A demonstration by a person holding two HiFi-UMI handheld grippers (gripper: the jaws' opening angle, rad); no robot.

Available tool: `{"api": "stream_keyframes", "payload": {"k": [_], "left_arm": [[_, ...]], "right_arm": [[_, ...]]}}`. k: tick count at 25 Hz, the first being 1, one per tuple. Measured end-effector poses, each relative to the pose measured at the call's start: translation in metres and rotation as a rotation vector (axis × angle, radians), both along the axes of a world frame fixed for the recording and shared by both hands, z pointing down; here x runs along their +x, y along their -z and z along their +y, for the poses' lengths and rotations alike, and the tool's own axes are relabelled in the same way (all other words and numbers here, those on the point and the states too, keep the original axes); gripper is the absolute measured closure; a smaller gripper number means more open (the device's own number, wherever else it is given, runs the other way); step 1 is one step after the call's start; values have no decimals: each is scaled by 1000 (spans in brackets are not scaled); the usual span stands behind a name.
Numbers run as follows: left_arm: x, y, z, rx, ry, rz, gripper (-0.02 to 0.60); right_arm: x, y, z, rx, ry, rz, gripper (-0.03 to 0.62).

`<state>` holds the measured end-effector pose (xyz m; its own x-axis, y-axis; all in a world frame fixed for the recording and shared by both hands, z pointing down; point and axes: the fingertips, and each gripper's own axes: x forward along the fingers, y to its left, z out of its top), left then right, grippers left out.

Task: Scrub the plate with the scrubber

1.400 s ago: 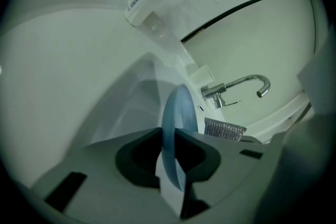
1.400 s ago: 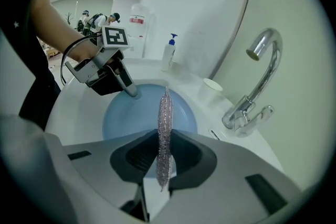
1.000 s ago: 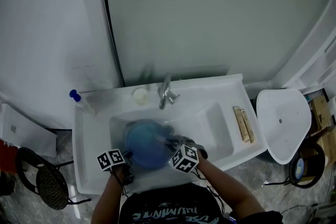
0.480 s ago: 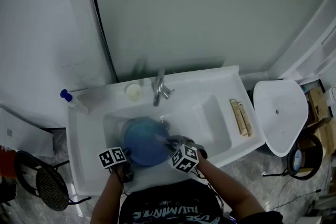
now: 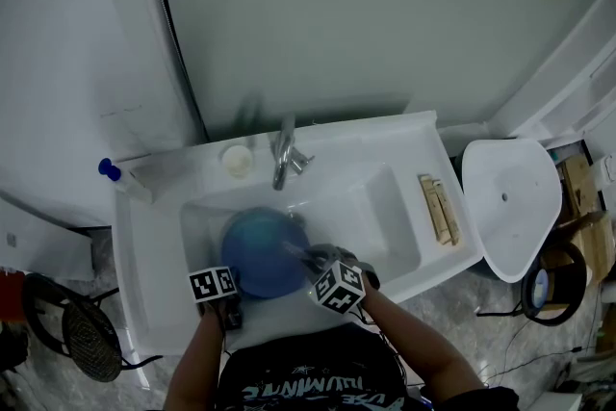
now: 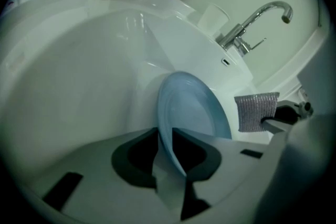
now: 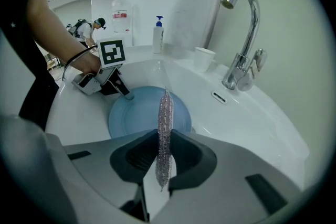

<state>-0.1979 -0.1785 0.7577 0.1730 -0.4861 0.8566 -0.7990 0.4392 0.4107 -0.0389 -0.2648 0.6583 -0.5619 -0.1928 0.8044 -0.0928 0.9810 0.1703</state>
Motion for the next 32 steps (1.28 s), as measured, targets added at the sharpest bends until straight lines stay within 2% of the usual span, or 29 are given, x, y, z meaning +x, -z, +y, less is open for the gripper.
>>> {"api": "stream_keyframes", "payload": {"k": [8,16,19,22,26,28,30,32], "left_arm": [[8,2,-5,34,-17,28,407],[6,31,0,112,-28,7,380],[9,50,-1,170,-42,6,380],[14,65,3,206,-116,-17,380],[24,89,11,290,-181,25,386],[23,102,14,336,-213,9,439],[20,111,19,368,-273,-49,490],[16,118,23,396,-333,-101,516]], "right_arm": [[2,1,-4,-3,-16,-8,517],[-3,10,-7,-19,-87,-46,516],[-8,15,-4,-15,-109,-63,516],[-14,22,4,-22,-137,-85,516],[-26,31,25,-50,-180,-132,516],[-31,36,34,-41,-192,-143,516],[-36,42,41,-18,-206,-152,516],[-40,48,48,9,-223,-166,516]]}}
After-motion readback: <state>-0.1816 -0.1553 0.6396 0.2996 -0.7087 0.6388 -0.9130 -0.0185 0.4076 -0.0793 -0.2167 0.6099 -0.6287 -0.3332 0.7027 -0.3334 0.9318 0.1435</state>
